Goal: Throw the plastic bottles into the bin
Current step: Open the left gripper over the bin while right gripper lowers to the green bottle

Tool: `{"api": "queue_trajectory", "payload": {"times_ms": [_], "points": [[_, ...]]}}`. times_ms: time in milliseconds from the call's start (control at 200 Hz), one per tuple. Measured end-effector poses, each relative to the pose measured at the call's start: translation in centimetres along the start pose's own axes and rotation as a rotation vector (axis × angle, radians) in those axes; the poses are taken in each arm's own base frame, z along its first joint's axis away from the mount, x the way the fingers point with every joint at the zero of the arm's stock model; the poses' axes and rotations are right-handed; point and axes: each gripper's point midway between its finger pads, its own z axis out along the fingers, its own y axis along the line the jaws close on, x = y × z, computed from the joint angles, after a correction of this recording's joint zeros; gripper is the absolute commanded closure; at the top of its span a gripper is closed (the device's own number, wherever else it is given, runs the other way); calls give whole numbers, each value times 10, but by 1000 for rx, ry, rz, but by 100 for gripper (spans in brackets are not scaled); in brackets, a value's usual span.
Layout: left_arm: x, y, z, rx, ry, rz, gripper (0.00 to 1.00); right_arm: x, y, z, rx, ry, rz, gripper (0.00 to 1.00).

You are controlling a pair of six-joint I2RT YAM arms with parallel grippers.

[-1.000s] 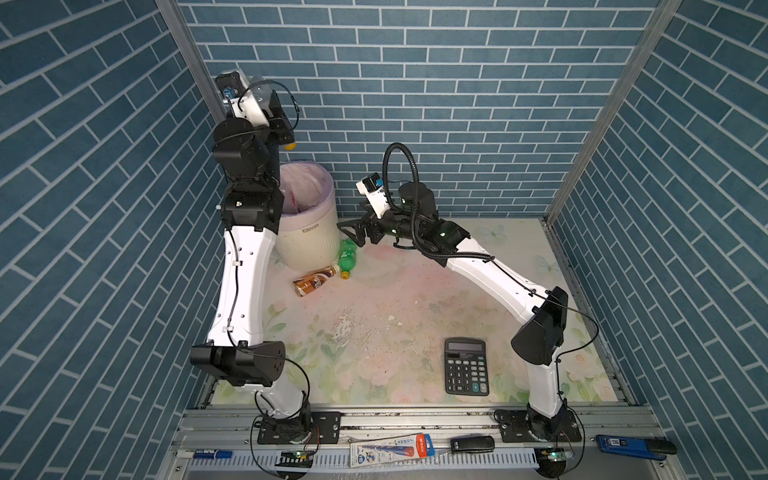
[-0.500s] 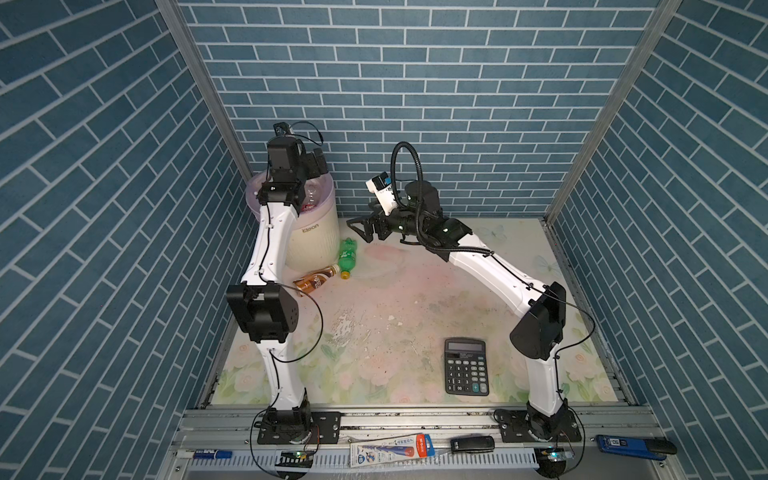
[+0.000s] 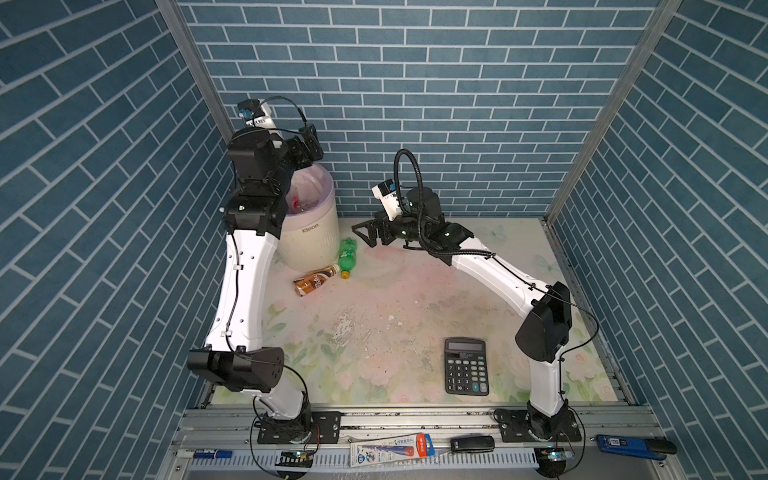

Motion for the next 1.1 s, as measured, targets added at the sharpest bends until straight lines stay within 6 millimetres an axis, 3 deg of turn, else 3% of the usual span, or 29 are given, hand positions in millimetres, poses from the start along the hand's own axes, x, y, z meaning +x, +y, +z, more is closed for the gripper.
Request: {"api": "queue_trajectory", "payload": {"times_ms": [95, 255, 390, 485, 550, 670, 835, 955, 1100], "points": [[39, -6, -3, 26, 95, -35, 1, 3, -17, -1, 50, -3, 44, 1], [116, 1, -13, 48, 287, -134, 1, 28, -46, 2, 147, 32, 145, 1], [188, 19, -39, 17, 448, -229, 1, 44, -58, 13, 181, 42, 232, 3], [221, 26, -61, 6, 520, -279, 1, 65, -65, 31, 183, 63, 290, 3], [236, 28, -73, 9, 555, -304, 1, 87, -71, 45, 187, 96, 327, 4], [256, 36, -88, 13, 598, -368, 1, 145, -79, 75, 206, 193, 395, 6], [292, 73, -104, -57, 638, -518, 1, 214, -75, 104, 224, 313, 466, 12], [311, 84, -112, -85, 673, -578, 1, 231, -66, 120, 218, 342, 497, 15], [308, 85, -115, -60, 655, -607, 1, 226, -54, 138, 182, 321, 533, 19]]}}
